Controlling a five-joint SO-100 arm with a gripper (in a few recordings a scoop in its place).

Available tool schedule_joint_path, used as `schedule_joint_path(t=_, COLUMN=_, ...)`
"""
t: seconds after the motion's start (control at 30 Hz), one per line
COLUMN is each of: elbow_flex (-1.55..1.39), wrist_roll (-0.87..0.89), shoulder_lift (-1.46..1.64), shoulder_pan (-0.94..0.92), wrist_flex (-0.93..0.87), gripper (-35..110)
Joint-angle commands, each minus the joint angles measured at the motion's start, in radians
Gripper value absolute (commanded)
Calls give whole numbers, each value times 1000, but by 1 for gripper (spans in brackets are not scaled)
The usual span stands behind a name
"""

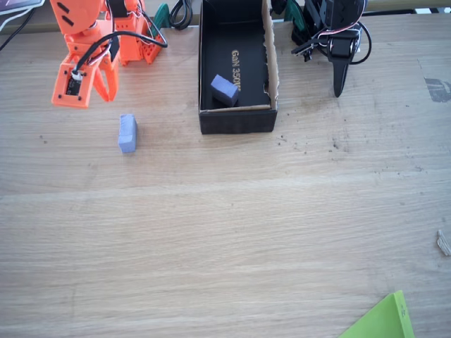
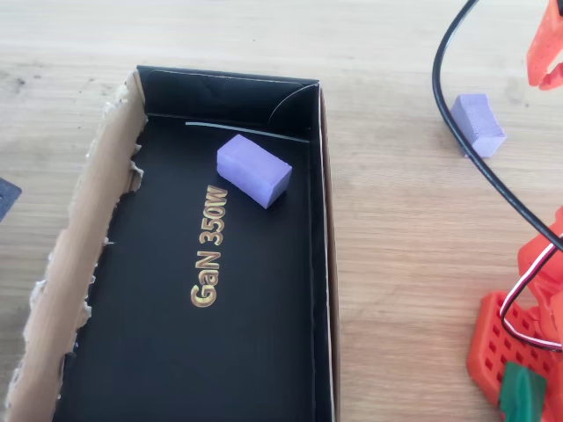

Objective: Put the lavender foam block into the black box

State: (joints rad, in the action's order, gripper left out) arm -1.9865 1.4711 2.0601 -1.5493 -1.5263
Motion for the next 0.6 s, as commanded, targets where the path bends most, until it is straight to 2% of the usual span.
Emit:
schedule_joint_path(t=0.0, elbow_flex=-41, wrist_roll=17, shoulder_lift=61, shoulder_pan=-11, wrist_flex=-26, gripper=0)
schedule_joint_path(t=0.33, elbow_flex=-8, wrist_roll=-32, shoulder_lift=25, shoulder_pan=25, wrist_flex=-17, gripper=0)
schedule_joint_path(t=0.57, elbow_flex=140, wrist_roll=-69, shoulder_lift=-135, shoulder_pan=-98, wrist_flex=-17, gripper=0)
